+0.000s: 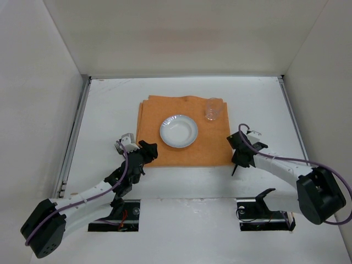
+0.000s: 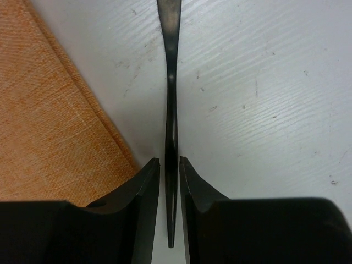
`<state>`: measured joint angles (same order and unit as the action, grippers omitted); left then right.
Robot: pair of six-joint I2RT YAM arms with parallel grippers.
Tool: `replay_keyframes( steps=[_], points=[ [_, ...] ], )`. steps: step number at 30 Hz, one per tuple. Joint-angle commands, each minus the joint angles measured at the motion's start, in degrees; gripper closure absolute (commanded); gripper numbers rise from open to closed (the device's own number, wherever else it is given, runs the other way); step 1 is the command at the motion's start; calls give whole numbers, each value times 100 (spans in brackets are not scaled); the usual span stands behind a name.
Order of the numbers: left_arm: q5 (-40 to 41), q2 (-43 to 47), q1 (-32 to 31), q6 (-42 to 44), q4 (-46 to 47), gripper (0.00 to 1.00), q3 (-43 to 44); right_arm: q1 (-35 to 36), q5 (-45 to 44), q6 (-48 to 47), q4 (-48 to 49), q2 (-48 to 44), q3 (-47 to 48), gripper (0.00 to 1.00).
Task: Set the dinner table for one person
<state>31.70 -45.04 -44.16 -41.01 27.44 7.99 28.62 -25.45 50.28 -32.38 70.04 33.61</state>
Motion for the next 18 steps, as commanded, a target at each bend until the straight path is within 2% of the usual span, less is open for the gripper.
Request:
replay_keyframes(
  steps=[1, 7, 13, 18],
  points=[
    [20, 126, 9, 15, 253, 49, -17, -81, 14, -176, 39, 229, 190, 74],
    [20, 206, 70, 23, 227, 49, -25, -45, 31, -220, -225, 511, 375, 73],
    [20, 214, 105, 23, 235, 49, -52, -256, 146, -212, -41, 406, 261, 92],
    [20, 153, 97, 23, 253, 49, -52, -230, -82, -19, 39, 28, 120, 97]
  ],
)
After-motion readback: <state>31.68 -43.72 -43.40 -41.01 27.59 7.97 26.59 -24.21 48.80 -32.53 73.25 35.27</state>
